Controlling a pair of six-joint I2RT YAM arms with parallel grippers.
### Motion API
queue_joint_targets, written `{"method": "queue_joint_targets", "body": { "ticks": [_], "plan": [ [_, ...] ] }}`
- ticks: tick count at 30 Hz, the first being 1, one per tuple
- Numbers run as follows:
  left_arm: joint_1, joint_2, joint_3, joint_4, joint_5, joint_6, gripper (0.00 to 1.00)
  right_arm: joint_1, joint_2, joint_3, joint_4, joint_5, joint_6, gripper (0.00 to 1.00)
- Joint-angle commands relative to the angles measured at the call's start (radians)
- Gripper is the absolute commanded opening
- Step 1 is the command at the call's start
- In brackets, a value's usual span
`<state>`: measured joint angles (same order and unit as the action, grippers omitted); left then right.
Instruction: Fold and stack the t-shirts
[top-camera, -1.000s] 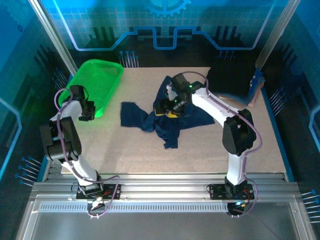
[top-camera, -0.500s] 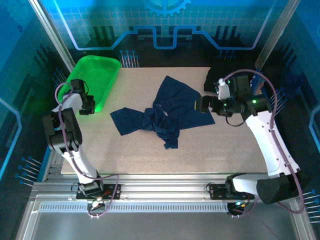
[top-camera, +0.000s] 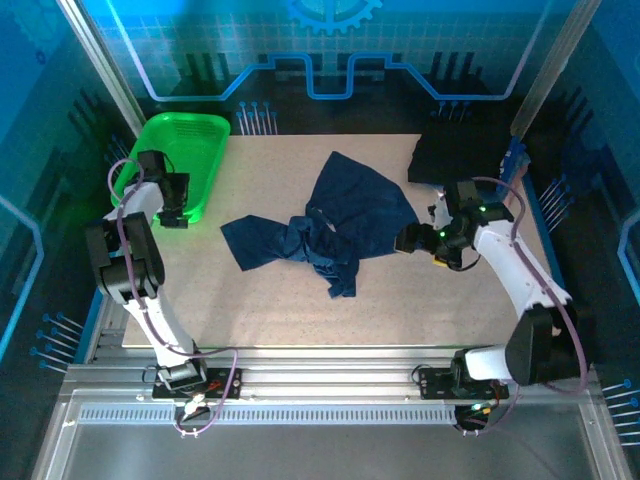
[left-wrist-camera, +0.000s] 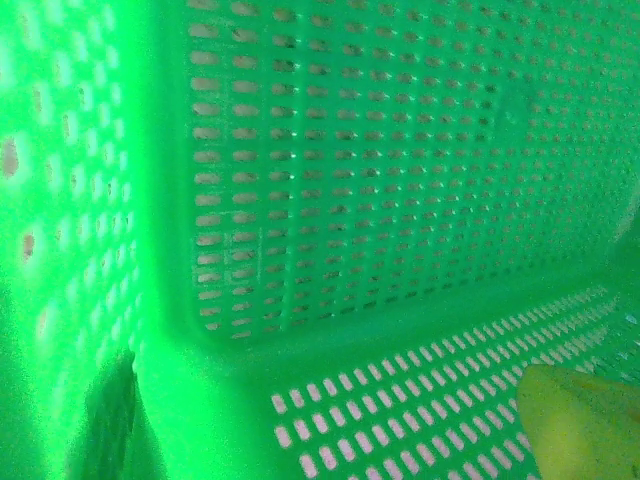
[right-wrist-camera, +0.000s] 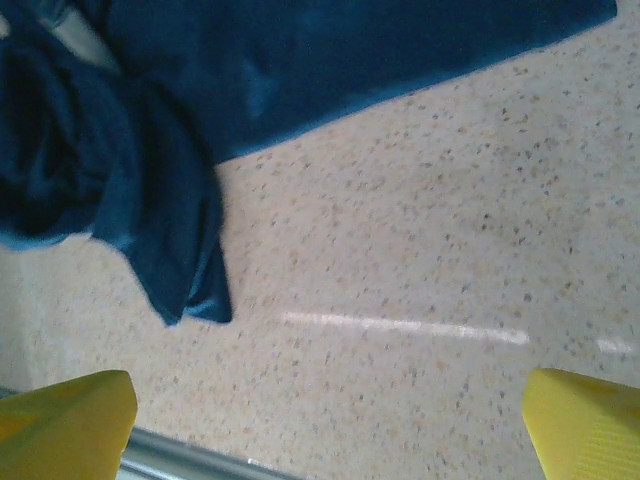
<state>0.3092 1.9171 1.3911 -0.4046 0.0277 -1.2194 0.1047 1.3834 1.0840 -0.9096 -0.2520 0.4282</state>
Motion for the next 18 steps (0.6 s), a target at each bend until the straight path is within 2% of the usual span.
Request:
{"method": "queue_joint_targets", "body": {
  "ticks": [1, 5, 9, 12, 14, 16, 18],
  "plan": [
    [-0.038, -0.135, 0.06, -0.074, 0.052, 0.168, 0.99, -0.018, 0.088, 0.015, 0.103, 0.001, 0.023, 1.0],
    [-0.141, -0.328, -0.021, -0.132, 0.048, 0.289, 0.99, -0.031, 0.208, 0.055, 0.133, 0.029, 0.012, 1.0],
    [-0.394, -0.479, -0.13, -0.204, 0.072, 0.368, 0.99, -0.047, 0.304, 0.084, 0.163, 0.051, 0.009, 0.99],
    [-0.584, -0.54, -0.221, -0.242, 0.083, 0.35, 0.99, -0.054, 0.367, 0.115, 0.169, 0.043, 0.003, 0.97],
    [-0.69, -0.56, -0.294, -0.212, 0.141, 0.312, 0.99, -0.054, 0.397, 0.133, 0.167, 0.043, -0.004, 0.96],
    [-0.808, -0.556, -0.349, -0.211, 0.149, 0.273, 0.99, -0.054, 0.42, 0.144, 0.167, 0.047, -0.006, 0.96],
    [-0.858, -0.548, -0.37, -0.27, 0.089, 0.274, 0.99, -0.053, 0.43, 0.151, 0.174, 0.029, -0.002, 0.95]
  ]
}}
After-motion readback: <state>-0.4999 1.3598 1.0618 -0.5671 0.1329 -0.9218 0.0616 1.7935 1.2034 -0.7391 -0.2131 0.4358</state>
